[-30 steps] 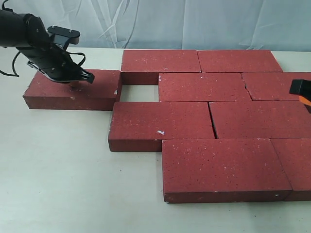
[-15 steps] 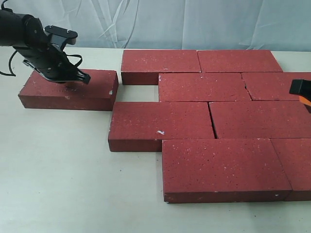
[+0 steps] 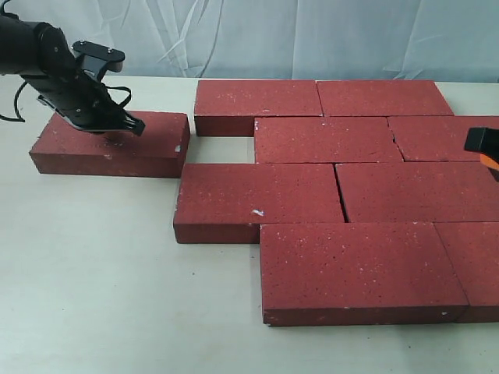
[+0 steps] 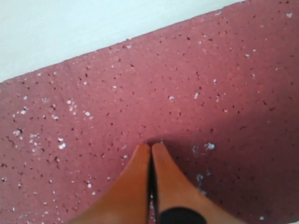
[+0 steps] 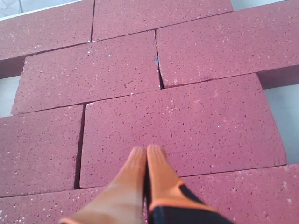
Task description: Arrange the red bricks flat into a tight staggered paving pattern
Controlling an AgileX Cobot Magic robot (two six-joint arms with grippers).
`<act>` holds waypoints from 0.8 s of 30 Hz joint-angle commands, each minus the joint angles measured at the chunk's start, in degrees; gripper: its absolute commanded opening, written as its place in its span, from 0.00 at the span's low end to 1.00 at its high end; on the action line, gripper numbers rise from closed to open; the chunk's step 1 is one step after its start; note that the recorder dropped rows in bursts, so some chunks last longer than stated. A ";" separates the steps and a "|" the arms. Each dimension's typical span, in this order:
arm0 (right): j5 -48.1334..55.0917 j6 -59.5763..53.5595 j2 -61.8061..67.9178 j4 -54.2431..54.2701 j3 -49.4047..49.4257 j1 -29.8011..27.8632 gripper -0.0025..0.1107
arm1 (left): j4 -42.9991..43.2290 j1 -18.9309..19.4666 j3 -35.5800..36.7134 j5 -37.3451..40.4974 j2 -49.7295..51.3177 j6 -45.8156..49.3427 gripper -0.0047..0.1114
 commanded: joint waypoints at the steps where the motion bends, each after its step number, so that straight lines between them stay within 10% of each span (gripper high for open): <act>1: 0.02 -0.18 0.05 -0.16 -0.39 -0.22 0.02 | -6.73 -0.68 1.43 4.77 1.43 3.60 0.04; 14: 0.02 -0.18 0.05 -0.16 -0.39 -0.22 0.02 | -18.23 -0.79 1.43 4.66 1.43 8.43 0.04; 24: -0.04 -0.18 0.05 -0.16 -0.39 -0.22 0.02 | -5.28 1.32 1.43 5.08 1.43 5.92 0.04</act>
